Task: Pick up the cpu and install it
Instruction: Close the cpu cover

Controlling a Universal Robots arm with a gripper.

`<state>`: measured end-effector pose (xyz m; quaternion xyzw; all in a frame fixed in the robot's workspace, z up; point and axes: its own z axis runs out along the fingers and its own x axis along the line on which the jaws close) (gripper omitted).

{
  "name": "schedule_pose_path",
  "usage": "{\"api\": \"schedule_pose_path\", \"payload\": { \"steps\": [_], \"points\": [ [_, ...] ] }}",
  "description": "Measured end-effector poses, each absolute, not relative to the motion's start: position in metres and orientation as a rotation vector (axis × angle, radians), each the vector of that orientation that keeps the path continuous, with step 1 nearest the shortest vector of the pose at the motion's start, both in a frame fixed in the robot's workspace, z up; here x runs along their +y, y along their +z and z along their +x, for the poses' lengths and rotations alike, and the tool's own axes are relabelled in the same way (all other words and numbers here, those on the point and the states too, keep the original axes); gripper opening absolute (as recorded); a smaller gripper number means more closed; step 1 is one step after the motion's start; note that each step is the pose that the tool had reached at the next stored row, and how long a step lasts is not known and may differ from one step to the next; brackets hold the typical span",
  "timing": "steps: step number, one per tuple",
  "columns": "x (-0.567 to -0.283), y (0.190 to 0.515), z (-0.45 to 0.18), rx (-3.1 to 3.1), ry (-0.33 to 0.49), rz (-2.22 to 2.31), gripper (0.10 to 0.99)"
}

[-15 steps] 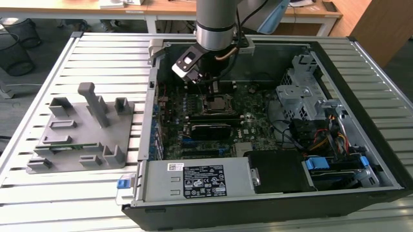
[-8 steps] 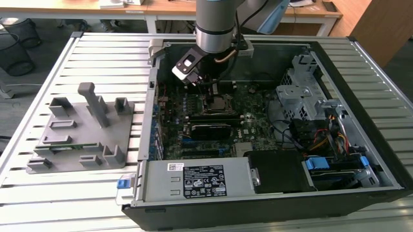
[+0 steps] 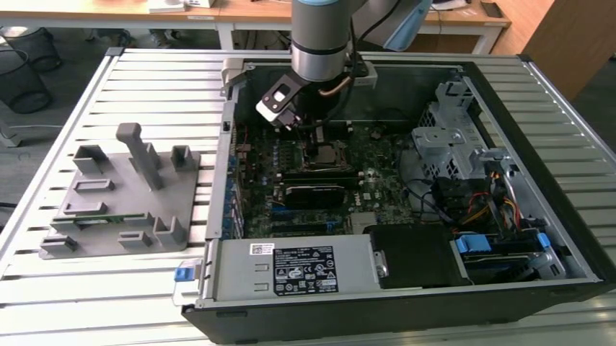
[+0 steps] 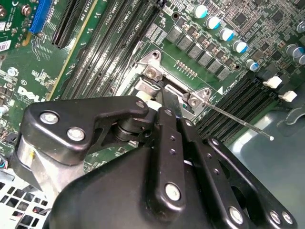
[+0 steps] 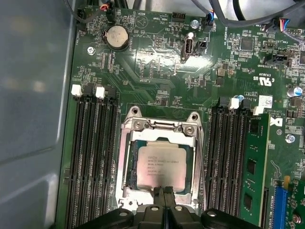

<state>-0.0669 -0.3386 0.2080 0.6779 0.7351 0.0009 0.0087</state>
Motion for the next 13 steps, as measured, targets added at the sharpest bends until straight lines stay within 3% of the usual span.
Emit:
{"api": "schedule_pose_path", "payload": {
  "steps": [13],
  "points": [
    [-0.3377,0.2026,-0.0597,2.296,0.003,2.118,0.106]
  ]
}}
